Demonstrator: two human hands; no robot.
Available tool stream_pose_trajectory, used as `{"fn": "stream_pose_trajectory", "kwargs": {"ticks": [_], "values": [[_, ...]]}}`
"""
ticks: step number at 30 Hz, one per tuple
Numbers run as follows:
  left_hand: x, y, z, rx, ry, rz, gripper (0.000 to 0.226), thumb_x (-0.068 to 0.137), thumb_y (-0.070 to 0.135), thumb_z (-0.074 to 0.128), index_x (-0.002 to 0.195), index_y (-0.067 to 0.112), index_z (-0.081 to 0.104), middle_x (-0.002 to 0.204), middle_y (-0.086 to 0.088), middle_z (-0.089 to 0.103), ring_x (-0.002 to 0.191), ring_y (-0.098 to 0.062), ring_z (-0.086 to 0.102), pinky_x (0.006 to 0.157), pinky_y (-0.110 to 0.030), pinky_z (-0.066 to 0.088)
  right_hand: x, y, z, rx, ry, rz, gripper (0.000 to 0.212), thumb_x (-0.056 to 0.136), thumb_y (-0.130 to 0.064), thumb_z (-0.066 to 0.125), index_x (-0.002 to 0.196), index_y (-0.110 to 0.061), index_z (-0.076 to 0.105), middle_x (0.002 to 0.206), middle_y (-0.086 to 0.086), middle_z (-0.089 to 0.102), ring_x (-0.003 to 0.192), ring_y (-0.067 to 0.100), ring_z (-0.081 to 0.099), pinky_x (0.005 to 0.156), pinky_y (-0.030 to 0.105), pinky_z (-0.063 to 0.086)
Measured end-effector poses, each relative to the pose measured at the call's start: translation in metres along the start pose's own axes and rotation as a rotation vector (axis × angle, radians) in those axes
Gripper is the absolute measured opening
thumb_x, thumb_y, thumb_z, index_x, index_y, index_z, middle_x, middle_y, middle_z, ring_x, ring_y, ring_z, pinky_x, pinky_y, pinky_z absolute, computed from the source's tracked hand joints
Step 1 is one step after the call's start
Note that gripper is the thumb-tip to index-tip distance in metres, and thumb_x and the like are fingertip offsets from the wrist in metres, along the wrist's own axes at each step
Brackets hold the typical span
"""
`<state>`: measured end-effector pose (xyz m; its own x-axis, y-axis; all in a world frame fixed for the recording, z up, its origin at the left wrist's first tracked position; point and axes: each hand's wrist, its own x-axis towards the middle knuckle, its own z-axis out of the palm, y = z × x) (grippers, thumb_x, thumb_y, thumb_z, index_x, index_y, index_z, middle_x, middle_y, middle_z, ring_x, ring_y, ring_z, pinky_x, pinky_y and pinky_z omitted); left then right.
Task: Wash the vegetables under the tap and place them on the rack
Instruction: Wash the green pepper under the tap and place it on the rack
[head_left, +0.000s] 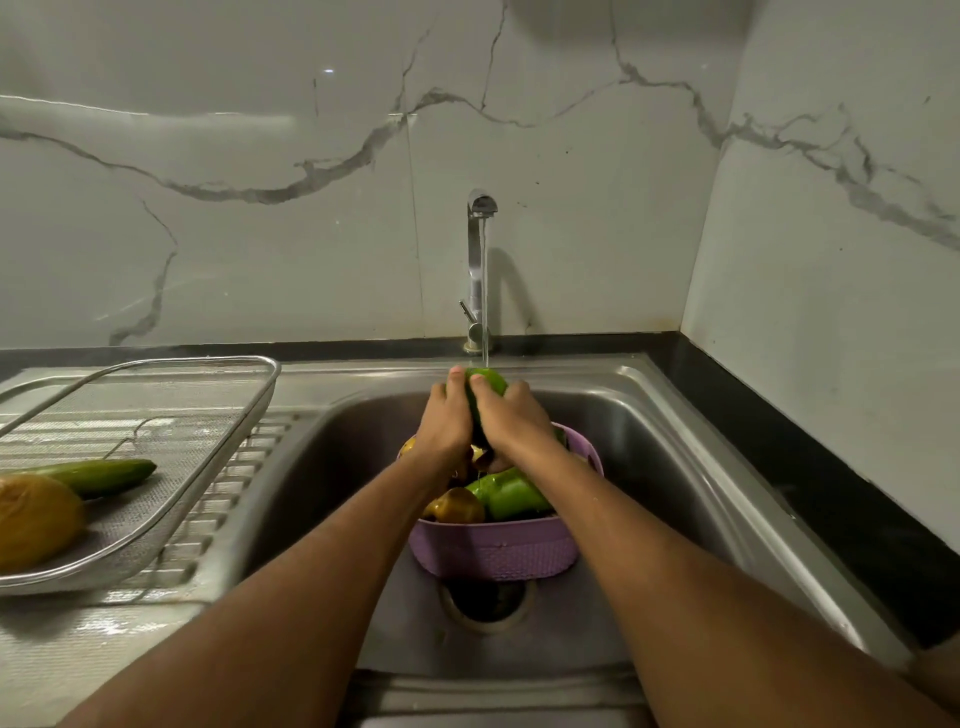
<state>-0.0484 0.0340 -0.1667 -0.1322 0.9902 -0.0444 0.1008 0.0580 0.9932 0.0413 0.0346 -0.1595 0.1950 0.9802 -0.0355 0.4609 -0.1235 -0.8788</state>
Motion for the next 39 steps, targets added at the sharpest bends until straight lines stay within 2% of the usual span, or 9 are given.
{"fn": "stream_pose_trajectory", "kwargs": {"ticks": [3,7,13,21,24,27,30,33,39], "values": [[0.003,-0.003,-0.002,0.008,-0.049,-0.039,0.063,0.108,0.058,0.023,0.137,0.009,0.049,0.124,-0.020,0.063,0.102,-0.027,0.065,0.072,-0.037,0.056,-0.006,0.002,0.003,-0.085,0.008,-0.019,0.061,0.099,-0.065,0.037,0.139,-0.020,0.042,0.112,0.007,0.063,0.088,0.029,0.070,0.068,0.044,0.064],[-0.003,-0.001,-0.001,0.125,-0.021,0.117,0.066,0.102,0.067,0.026,0.142,0.019,0.049,0.123,-0.008,0.064,0.111,-0.025,0.064,0.101,-0.052,0.053,-0.004,-0.001,0.003,-0.074,0.184,0.008,0.063,0.095,-0.074,0.034,0.126,-0.024,0.058,0.101,0.001,0.067,0.088,0.026,0.069,0.084,0.046,0.060],[-0.011,-0.006,-0.007,0.332,-0.047,0.209,0.073,0.089,0.087,0.020,0.130,0.032,0.043,0.114,-0.006,0.068,0.099,-0.025,0.068,0.093,-0.049,0.057,-0.001,-0.004,0.007,0.380,-0.011,0.262,0.065,0.095,-0.073,0.044,0.120,-0.016,0.062,0.100,0.009,0.071,0.091,0.029,0.069,0.086,0.050,0.061],[0.006,-0.009,-0.006,0.199,0.039,0.005,0.095,0.072,0.088,0.019,0.134,0.025,0.055,0.122,-0.010,0.065,0.108,-0.032,0.064,0.096,-0.053,0.053,-0.003,0.001,0.009,0.220,-0.152,0.023,0.046,0.105,-0.053,0.032,0.146,-0.035,0.034,0.125,0.008,0.059,0.104,0.032,0.064,0.088,0.056,0.060],[-0.002,-0.006,-0.003,0.167,0.019,-0.009,0.086,0.082,0.080,0.025,0.136,0.020,0.054,0.123,-0.014,0.066,0.109,-0.035,0.065,0.090,-0.047,0.055,-0.002,0.001,0.008,0.140,-0.055,0.039,0.041,0.103,-0.058,0.033,0.135,-0.035,0.045,0.113,0.007,0.065,0.094,0.030,0.068,0.081,0.052,0.062],[-0.010,-0.004,-0.001,0.363,0.066,0.188,0.065,0.098,0.073,0.027,0.129,0.024,0.056,0.115,-0.003,0.067,0.106,-0.025,0.064,0.095,-0.048,0.051,0.001,0.001,0.010,0.335,0.019,0.143,0.041,0.103,-0.059,0.037,0.129,-0.031,0.052,0.109,0.006,0.067,0.094,0.029,0.068,0.086,0.052,0.060],[-0.014,-0.006,-0.001,0.542,0.115,0.337,0.051,0.100,0.070,0.026,0.111,0.028,0.053,0.095,0.002,0.067,0.090,-0.020,0.065,0.084,-0.045,0.052,-0.001,-0.004,0.006,0.596,-0.005,0.273,0.040,0.103,-0.056,0.045,0.124,-0.025,0.057,0.110,0.011,0.068,0.097,0.032,0.068,0.088,0.054,0.060],[-0.009,-0.007,-0.002,0.599,0.157,0.370,0.052,0.098,0.072,0.022,0.113,0.031,0.051,0.094,0.002,0.068,0.087,-0.020,0.065,0.086,-0.047,0.053,0.000,-0.004,0.005,0.572,-0.061,0.243,0.042,0.104,-0.055,0.042,0.129,-0.024,0.056,0.114,0.013,0.067,0.101,0.033,0.068,0.089,0.055,0.060],[0.009,-0.009,-0.011,0.199,0.011,-0.042,0.081,0.082,0.074,0.024,0.127,0.018,0.061,0.114,-0.014,0.069,0.101,-0.028,0.067,0.098,-0.053,0.054,-0.008,-0.003,0.007,0.213,-0.198,0.101,0.055,0.107,-0.053,0.032,0.155,-0.026,0.024,0.121,0.011,0.056,0.097,0.032,0.067,0.080,0.051,0.063]]}}
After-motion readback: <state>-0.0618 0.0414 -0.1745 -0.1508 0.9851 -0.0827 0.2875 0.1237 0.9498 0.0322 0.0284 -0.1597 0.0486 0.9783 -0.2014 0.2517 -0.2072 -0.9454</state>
